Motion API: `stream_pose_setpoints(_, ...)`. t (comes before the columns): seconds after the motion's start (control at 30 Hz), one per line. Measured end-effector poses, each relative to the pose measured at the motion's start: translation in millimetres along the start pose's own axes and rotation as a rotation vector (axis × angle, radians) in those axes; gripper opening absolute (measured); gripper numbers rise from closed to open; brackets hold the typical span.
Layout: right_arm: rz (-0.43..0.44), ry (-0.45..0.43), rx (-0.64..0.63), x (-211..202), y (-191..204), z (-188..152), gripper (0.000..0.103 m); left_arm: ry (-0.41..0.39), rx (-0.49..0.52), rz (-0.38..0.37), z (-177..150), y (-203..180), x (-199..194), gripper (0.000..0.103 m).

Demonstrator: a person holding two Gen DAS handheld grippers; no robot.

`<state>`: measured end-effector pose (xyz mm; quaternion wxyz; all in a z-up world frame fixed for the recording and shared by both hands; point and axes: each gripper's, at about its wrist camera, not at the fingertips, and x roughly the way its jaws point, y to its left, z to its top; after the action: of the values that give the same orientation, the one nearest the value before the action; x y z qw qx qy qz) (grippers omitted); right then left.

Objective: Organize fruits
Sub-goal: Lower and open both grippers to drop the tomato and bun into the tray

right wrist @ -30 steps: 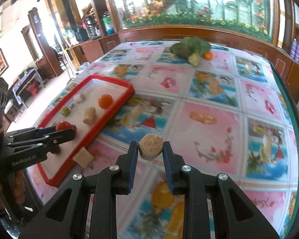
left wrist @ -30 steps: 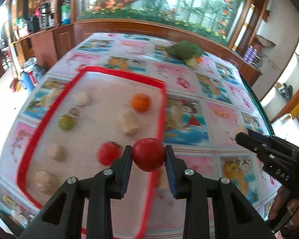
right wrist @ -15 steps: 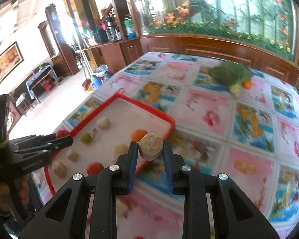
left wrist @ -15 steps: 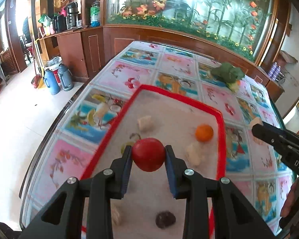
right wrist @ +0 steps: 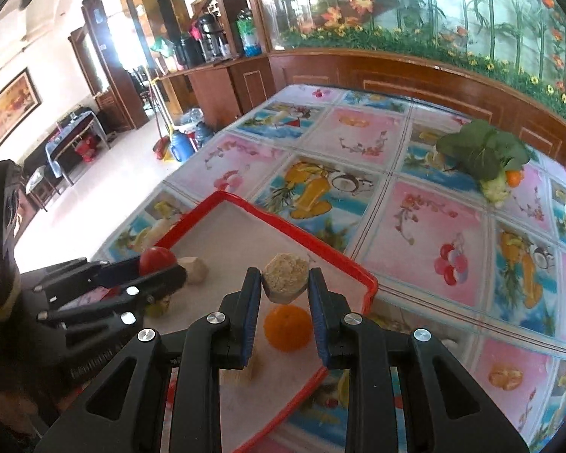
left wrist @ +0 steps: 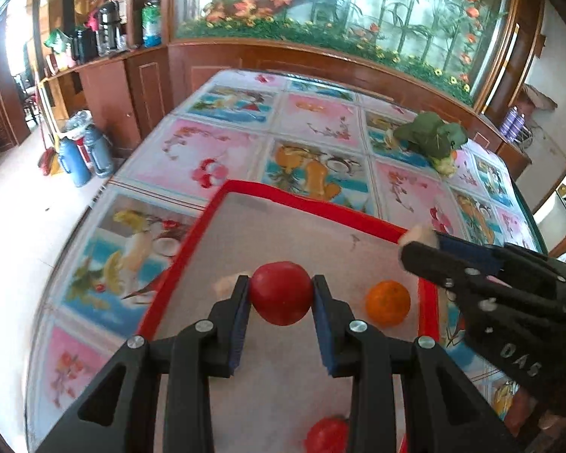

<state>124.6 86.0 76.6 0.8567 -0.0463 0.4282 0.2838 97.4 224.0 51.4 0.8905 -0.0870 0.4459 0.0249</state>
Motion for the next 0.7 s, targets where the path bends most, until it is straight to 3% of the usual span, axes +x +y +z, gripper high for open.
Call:
stream_pose_setpoints(0.4, 0.026, 0.094, -0.054, 45, 13, 0, 0.025, 0.073, -0.015, -0.048, -33, 13, 1, 0.035)
stream_pose_setpoints(0.7, 0.048, 0.156, -0.109, 70, 31, -2, 0.025, 0.102, -0.02, -0.027, -42, 14, 11, 0.035)
